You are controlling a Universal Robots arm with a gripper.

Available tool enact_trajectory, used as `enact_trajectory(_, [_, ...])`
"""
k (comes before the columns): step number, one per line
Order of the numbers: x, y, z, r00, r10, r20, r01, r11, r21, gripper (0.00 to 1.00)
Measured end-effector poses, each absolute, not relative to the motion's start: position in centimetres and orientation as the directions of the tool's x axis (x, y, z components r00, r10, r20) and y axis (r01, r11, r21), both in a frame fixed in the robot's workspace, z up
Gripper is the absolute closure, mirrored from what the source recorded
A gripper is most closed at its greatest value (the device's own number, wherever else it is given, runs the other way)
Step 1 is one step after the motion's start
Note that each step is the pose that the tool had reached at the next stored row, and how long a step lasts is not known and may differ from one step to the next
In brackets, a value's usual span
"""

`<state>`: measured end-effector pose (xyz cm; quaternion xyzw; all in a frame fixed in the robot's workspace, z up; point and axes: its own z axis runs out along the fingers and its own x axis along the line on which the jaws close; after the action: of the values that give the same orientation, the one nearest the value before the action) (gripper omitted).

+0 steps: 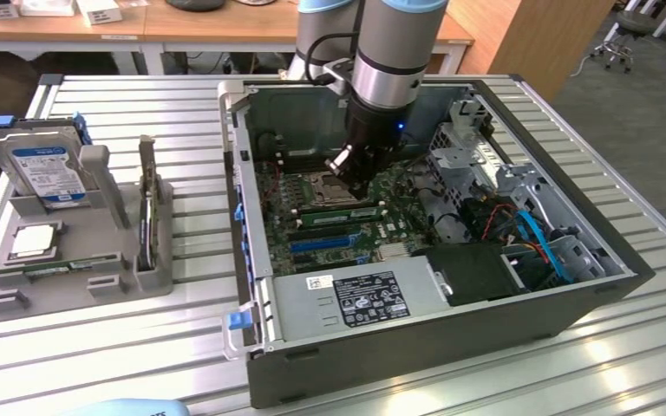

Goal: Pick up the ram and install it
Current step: 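Press down the ram until it locks into place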

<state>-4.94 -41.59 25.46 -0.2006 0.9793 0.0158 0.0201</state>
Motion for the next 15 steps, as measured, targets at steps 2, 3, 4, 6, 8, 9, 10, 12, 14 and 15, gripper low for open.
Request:
enact_trajectory(2, [-4.93,-41.58,25.44,-0.929,-0.366,-0.046,-0.367,0.93,0.023,0.9])
enact_trajectory(3, [-4.94,-41.58,25.43,-0.935,-0.352,-0.046,-0.354,0.935,0.023,0.9])
enact_trajectory(4, [-4.94,-41.58,25.42,-0.94,-0.338,-0.046,-0.339,0.94,0.023,0.9])
enact_trajectory(6, [-4.94,-41.58,25.39,-0.95,-0.31,-0.046,-0.311,0.95,0.023,0.9])
enact_trajectory(8, [-4.97,-41.58,25.37,-0.958,-0.283,-0.046,-0.284,0.959,0.023,0.9])
enact_trajectory(9, [-4.99,-41.58,25.36,-0.962,-0.27,-0.046,-0.271,0.962,0.023,0.9])
enact_trajectory(10, [-5.0,-41.58,25.35,-0.965,-0.258,-0.046,-0.259,0.966,0.023,0.9])
enact_trajectory(12, [-5.04,-41.58,25.32,-0.971,-0.233,-0.046,-0.234,0.972,0.023,0.9])
enact_trajectory(14, [-5.08,-41.58,25.3,-0.977,-0.208,-0.046,-0.209,0.978,0.023,0.9])
enact_trajectory(15, [-5.1,-41.58,25.29,-0.98,-0.194,-0.046,-0.196,0.98,0.023,0.9])
